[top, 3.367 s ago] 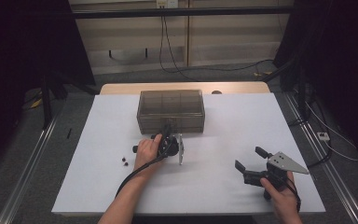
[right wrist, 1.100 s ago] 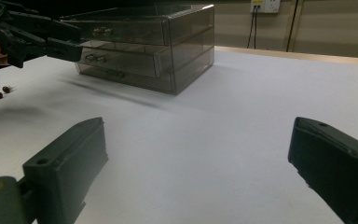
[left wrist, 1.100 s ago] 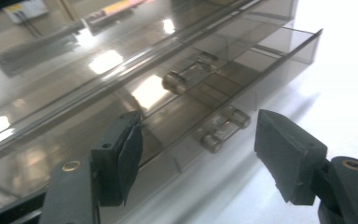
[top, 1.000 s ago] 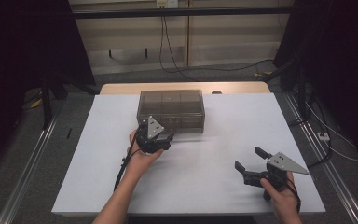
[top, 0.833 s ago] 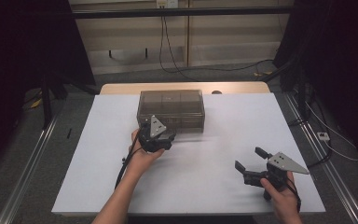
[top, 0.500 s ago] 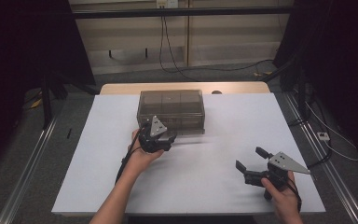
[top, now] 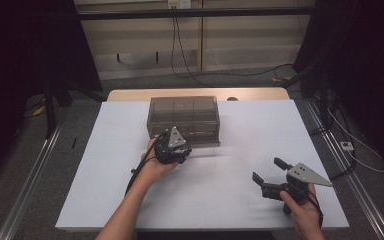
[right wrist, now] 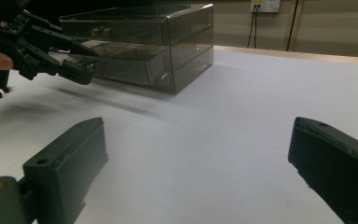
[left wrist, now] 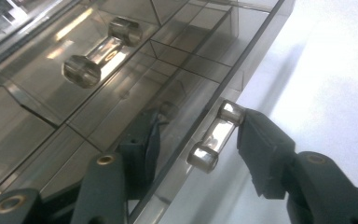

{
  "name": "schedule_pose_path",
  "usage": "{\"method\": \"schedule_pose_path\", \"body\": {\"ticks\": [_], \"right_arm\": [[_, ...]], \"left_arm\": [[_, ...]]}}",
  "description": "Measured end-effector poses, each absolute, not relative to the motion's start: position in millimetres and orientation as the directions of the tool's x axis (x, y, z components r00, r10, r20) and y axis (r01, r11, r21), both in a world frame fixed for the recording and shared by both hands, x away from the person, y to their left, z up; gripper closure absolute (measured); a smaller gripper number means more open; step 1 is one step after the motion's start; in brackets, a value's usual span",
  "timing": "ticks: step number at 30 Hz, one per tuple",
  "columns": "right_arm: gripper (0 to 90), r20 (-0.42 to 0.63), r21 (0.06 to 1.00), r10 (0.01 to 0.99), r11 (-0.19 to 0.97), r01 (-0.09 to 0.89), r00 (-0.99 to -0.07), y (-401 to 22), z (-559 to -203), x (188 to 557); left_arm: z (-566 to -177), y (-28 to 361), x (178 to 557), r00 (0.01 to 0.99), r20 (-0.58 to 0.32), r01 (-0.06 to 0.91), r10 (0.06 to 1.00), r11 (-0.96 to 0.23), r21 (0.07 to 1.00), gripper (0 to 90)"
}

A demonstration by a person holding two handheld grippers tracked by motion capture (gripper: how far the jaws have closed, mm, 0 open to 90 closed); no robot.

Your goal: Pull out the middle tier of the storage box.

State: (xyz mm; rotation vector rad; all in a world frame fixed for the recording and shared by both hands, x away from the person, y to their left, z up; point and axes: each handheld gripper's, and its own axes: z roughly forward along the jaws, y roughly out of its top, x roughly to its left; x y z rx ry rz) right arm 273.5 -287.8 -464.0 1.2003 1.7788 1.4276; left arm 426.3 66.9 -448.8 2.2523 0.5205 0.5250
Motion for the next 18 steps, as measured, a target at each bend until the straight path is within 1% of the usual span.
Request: {"method": "schedule_pose_path", "body": {"ticks": [18], "right_arm": [[4.1, 0.111, 0.953, 0.889, 0.032, 0.303, -0.443, -288.3, -465.2, 275.0]], "left_arm": [[-443.0, 67.9, 418.4, 0.855, 0.188, 0.204, 0.484, -0.646, 0.736, 53.3]]}}
